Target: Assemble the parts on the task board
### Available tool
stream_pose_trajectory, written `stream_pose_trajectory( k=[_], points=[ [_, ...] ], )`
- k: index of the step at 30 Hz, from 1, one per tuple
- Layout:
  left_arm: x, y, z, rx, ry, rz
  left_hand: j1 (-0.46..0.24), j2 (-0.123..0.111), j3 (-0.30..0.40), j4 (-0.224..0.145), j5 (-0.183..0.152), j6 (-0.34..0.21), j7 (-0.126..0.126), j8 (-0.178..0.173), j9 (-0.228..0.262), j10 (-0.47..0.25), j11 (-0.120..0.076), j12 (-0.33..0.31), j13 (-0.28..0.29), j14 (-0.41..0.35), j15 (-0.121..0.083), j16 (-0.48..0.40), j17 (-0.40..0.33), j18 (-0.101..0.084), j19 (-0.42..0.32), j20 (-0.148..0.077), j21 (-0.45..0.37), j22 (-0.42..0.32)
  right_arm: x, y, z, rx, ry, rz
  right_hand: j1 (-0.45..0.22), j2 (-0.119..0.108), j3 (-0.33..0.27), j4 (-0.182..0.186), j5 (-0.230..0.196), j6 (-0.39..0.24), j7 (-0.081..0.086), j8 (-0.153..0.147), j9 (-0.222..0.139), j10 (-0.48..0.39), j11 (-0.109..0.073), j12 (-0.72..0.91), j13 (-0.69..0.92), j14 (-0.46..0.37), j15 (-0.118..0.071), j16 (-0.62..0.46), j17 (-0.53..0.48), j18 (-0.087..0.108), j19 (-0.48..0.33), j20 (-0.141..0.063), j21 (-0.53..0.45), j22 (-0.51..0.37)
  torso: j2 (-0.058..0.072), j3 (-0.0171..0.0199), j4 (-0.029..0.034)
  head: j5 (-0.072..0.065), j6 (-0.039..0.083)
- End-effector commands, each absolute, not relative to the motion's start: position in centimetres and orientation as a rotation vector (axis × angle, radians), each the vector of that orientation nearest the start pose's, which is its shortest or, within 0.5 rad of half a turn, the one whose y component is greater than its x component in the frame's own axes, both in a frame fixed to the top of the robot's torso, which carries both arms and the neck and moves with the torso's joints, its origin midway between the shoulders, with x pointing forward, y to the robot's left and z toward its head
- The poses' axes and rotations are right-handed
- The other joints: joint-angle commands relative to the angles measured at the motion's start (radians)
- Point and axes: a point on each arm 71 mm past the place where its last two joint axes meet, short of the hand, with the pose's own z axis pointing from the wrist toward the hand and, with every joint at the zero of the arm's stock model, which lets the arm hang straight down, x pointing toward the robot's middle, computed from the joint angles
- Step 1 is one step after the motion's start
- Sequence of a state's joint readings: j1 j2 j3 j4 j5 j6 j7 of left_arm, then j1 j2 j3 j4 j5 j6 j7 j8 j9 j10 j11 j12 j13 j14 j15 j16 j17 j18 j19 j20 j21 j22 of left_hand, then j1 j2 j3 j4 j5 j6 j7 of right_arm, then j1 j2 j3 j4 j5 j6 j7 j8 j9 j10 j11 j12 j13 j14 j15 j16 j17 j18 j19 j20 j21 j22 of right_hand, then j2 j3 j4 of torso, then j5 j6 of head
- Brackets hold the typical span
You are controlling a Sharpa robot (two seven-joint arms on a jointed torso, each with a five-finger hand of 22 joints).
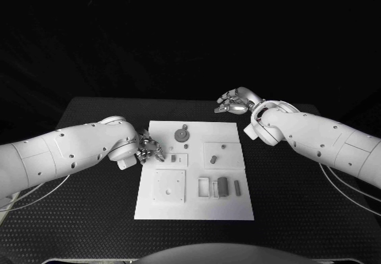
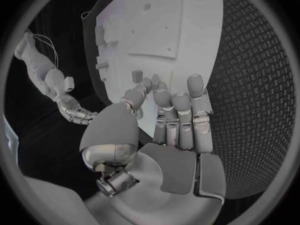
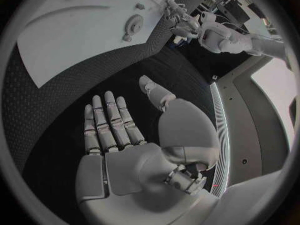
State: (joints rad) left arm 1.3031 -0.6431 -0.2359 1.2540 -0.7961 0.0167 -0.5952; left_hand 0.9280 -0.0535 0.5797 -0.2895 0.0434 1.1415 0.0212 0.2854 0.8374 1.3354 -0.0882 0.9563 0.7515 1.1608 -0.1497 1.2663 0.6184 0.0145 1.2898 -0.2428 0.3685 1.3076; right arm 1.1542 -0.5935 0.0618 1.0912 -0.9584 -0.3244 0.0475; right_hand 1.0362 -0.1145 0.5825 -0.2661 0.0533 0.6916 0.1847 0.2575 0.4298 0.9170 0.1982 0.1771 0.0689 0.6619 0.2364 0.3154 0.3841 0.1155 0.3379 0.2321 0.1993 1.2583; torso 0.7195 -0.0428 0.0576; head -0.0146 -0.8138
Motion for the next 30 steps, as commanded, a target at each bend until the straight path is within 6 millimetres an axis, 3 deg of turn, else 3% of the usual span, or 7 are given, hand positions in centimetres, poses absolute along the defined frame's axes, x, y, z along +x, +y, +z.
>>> stream_pose_trajectory(
  k=[1, 30],
  points=[
    [51.18, 20.73, -25.84, -0.510, 2.359, -0.284, 0.050, 0.043, 0.007, 0.002, 0.006, 0.010, -0.001, 0.003, 0.001, -0.005, -0.003, 0.005, -0.002, 0.000, -0.001, 0.004, -0.001, -0.008, 0.001, -0.003, 0.005, 0.021, 56.09, -20.35, -20.29, 0.397, 1.652, 0.857, 0.003, 0.002, -0.003, 0.003, -0.001, -0.008, 0.050, 0.005, -0.002, 0.008, 0.002, -0.004, -0.001, -0.002, 0.007, -0.004, -0.002, -0.016, -0.004, 0.001, -0.007, 0.001, 0.000, 0.0001, -0.0003, 0.001, 0.000],
    [50.91, 20.71, -26.20, -0.494, 2.404, -0.272, 0.050, 0.048, 0.008, 0.002, 0.006, 0.015, -0.002, 0.007, 0.002, -0.004, -0.004, 0.005, -0.003, 0.000, 0.000, 0.005, -0.002, -0.008, 0.001, -0.002, 0.006, 0.021, 56.07, -20.35, -20.34, 0.396, 1.659, 0.858, 0.002, 0.002, -0.004, 0.005, -0.001, -0.008, 0.050, 0.006, -0.002, 0.010, 0.002, -0.007, -0.001, -0.002, 0.007, -0.005, -0.003, -0.016, -0.003, 0.001, -0.008, 0.003, 0.000, 0.0002, -0.0001, -0.003, -0.005]
  ],
)
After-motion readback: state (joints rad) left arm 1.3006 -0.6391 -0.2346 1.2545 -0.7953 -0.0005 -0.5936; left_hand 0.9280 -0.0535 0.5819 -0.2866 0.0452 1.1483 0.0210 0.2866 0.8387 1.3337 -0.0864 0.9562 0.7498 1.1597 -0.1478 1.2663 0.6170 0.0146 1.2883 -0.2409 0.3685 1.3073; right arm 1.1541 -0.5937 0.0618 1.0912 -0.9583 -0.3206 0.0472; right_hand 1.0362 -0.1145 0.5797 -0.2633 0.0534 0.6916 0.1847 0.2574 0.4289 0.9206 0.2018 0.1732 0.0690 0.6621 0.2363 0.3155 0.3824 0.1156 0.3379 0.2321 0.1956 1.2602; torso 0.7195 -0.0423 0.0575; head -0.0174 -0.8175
